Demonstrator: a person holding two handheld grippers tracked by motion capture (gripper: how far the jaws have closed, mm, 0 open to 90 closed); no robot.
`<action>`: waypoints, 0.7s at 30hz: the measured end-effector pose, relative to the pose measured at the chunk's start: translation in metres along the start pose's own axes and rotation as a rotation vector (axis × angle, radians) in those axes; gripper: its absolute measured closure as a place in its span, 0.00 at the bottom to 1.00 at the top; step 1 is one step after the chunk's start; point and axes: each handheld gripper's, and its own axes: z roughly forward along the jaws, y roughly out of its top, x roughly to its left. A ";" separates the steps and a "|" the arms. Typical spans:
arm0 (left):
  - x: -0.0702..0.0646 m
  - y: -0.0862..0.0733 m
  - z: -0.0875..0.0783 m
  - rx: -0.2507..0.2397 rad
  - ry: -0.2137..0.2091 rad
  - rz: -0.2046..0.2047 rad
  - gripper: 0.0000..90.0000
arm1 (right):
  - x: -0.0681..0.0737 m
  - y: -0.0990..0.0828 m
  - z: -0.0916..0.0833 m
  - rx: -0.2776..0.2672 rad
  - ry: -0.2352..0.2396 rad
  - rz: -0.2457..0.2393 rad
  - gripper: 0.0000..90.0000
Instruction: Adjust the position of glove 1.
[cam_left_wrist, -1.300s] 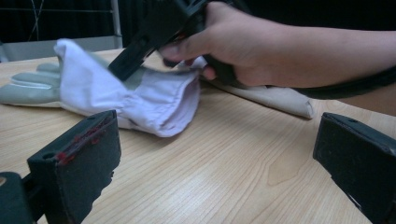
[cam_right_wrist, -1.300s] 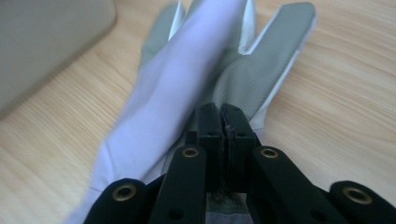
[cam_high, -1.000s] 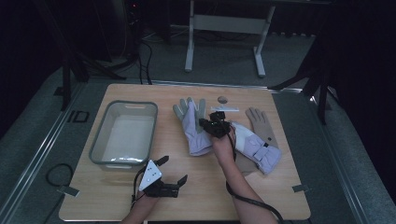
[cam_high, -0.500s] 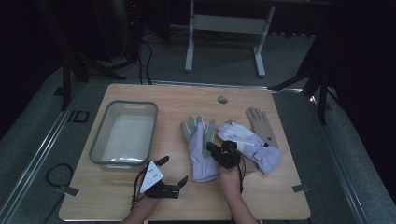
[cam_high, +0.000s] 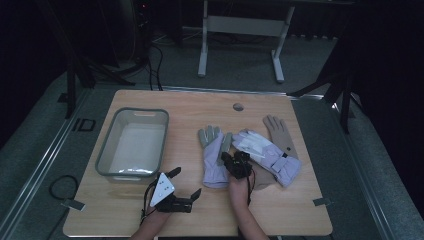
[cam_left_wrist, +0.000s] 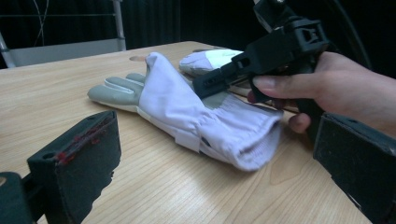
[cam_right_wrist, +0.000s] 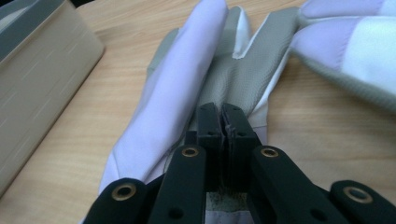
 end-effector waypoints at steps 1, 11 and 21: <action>0.000 0.000 0.000 0.000 0.000 0.000 0.01 | -0.001 0.000 0.001 -0.001 -0.005 -0.009 0.97; 0.000 0.000 0.000 0.001 -0.004 -0.002 0.01 | -0.003 0.009 -0.005 0.002 -0.013 -0.057 0.91; 0.000 0.000 0.000 0.000 -0.009 -0.008 0.01 | -0.006 0.054 -0.035 0.040 0.046 -0.317 0.62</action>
